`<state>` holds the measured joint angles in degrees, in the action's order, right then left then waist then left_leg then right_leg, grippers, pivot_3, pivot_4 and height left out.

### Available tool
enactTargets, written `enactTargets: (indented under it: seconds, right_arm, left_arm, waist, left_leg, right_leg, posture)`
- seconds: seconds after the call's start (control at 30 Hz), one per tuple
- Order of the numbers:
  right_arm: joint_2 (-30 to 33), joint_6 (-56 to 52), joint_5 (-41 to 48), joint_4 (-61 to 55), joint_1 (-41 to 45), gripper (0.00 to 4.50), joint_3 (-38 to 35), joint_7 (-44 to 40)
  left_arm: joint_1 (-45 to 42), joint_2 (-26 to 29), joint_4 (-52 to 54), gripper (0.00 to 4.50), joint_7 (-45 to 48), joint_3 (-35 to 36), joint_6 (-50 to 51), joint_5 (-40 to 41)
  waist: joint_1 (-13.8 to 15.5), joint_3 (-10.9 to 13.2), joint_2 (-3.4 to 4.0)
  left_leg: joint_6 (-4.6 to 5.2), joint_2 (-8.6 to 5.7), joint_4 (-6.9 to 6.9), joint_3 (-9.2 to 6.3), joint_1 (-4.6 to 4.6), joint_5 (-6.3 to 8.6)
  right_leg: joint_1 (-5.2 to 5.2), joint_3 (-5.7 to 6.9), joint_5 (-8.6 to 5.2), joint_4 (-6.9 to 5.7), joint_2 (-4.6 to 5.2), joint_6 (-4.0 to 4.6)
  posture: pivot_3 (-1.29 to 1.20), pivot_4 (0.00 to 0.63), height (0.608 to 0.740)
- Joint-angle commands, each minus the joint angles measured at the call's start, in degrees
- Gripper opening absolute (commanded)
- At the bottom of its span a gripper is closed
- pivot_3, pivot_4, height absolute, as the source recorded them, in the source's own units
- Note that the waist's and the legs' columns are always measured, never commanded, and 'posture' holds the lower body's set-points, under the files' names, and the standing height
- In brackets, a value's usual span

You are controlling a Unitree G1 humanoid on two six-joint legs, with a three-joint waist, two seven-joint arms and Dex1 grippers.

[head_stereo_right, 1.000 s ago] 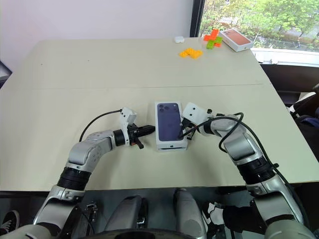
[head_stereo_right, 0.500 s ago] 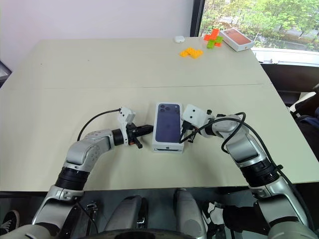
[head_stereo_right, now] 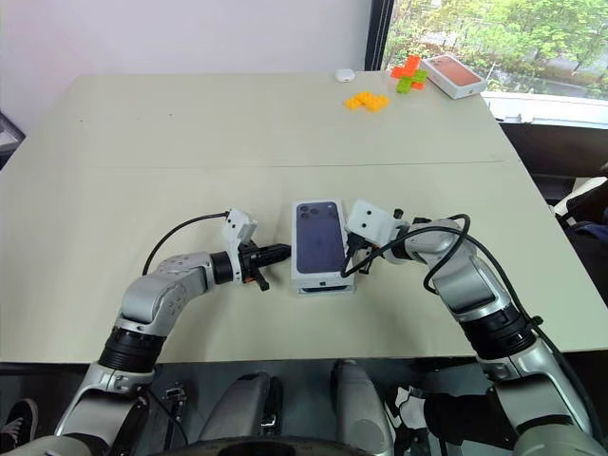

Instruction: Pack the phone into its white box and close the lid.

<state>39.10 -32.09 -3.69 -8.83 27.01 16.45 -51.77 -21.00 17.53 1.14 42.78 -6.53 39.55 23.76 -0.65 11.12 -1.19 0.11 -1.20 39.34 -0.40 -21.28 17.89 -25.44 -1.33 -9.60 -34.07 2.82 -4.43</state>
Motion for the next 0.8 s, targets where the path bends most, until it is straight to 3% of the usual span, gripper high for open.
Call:
enactTargets:
  seconds: [0.03, 0.27, 0.8]
  right_arm:
    - [1.73, 1.7, -0.93, -2.26, -0.51, 0.04, 0.45, -0.79]
    - [1.78, 2.12, -0.85, -0.45, 0.64, 0.04, -1.23, 0.87]
    - [-2.08, -0.14, 2.3, -0.76, 2.19, 0.04, -2.21, 2.09]
  left_arm:
    - [0.18, 1.0, 1.89, 0.0, 1.36, 0.12, -0.84, 0.62]
    - [-0.74, 2.59, 1.64, 0.0, 1.27, 2.3, -0.55, 1.55]
    - [-1.83, -1.64, 0.93, 0.0, -1.09, 0.44, -1.6, 0.69]
  waist:
    - [-0.01, 0.0, 0.0]
    - [-0.05, 0.0, 0.0]
    - [0.02, 0.0, 0.0]
  left_leg:
    - [0.0, 0.0, 0.0, 0.0, 0.0, 0.0]
    - [0.0, 0.01, 0.0, 0.0, 0.01, 0.0]
    - [0.0, -0.02, 0.0, -0.01, 0.01, 0.0]
  right_leg:
    - [0.0, 0.0, 0.0, 0.0, 0.0, 0.0]
    - [0.0, 0.0, 0.0, -0.01, -0.01, 0.0]
    - [0.01, 0.01, 0.0, 0.0, 0.03, 0.0]
  posture:
    - [0.0, 0.15, 0.74]
    - [0.0, 0.15, 0.74]
    - [0.0, 0.15, 0.74]
